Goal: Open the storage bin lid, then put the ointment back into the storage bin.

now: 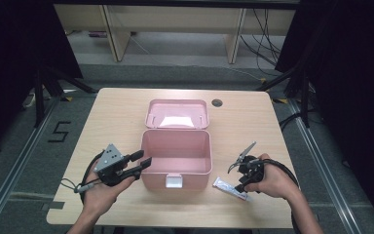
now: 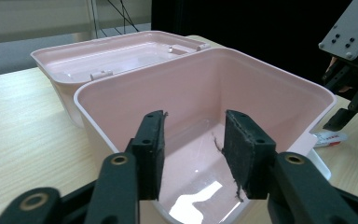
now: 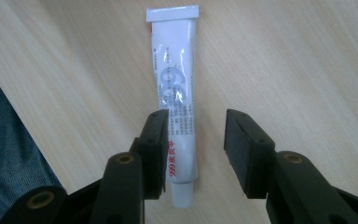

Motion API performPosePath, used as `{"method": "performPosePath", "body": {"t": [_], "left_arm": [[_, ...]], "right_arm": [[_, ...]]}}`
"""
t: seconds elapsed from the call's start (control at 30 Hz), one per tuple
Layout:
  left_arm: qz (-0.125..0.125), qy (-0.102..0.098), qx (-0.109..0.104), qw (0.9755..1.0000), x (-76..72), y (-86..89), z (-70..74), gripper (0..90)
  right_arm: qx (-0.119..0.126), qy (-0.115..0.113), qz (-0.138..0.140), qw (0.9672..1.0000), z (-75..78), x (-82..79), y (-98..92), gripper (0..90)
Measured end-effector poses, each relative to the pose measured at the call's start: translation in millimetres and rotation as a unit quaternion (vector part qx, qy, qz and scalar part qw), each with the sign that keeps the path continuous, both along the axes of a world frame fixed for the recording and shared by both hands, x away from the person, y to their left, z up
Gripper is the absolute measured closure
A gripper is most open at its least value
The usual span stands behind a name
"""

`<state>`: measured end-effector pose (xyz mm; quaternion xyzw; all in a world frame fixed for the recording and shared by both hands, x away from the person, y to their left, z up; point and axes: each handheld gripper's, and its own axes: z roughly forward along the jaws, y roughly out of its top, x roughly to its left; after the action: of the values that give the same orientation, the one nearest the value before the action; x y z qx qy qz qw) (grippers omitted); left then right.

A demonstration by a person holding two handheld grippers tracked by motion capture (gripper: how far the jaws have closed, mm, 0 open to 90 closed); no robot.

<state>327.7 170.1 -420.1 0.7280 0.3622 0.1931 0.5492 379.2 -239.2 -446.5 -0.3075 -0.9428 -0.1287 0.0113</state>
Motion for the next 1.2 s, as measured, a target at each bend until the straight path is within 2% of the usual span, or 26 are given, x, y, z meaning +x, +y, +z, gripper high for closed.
{"method": "performPosePath", "body": {"t": [0.33, 0.37, 0.53, 0.7, 0.8, 0.93, 1.13, 1.2], "left_arm": [[0.012, -0.009, -0.010, 0.9998, 4.5, 5.2, 2.3, 47.4], [0.011, -0.014, -0.015, 0.9997, 5.7, 5.9, 2.4, 46.4], [0.020, -0.018, -0.015, 0.9995, 7.5, 8.8, 5.8, 44.0], [0.020, -0.019, -0.014, 0.9995, 7.3, 9.1, 6.5, 43.6], [0.023, -0.017, -0.016, 0.9995, 7.4, 9.3, 5.6, 43.4], [0.020, -0.020, -0.021, 0.9994, 8.5, 9.2, 3.9, 43.3], [0.020, -0.018, -0.014, 0.9995, 9.3, 9.4, 5.0, 43.2], [0.021, -0.016, -0.012, 0.9996, 9.0, 9.2, 5.6, 43.2]], "right_arm": [[-0.017, 0.010, 0.008, 0.9998, -3.8, 2.7, 1.4, 60.4], [-0.017, 0.012, 0.007, 0.9998, -3.9, 2.7, 1.8, 60.4], [-0.022, 0.016, 0.004, 0.9996, -4.5, 4.3, 3.2, 60.0], [-0.021, 0.015, -0.011, 0.9996, -2.5, 3.9, 3.2, 59.6], [-0.022, 0.012, -0.006, 0.9997, -1.5, 3.6, 2.8, 59.8], [-0.025, 0.020, -0.002, 0.9995, -2.2, 4.3, 3.1, 60.4], [-0.052, 0.025, 0.007, 0.9983, -2.9, 6.8, 6.2, 61.2], [-0.056, 0.025, 0.022, 0.9979, -3.3, 8.5, 8.8, 61.3]]}}
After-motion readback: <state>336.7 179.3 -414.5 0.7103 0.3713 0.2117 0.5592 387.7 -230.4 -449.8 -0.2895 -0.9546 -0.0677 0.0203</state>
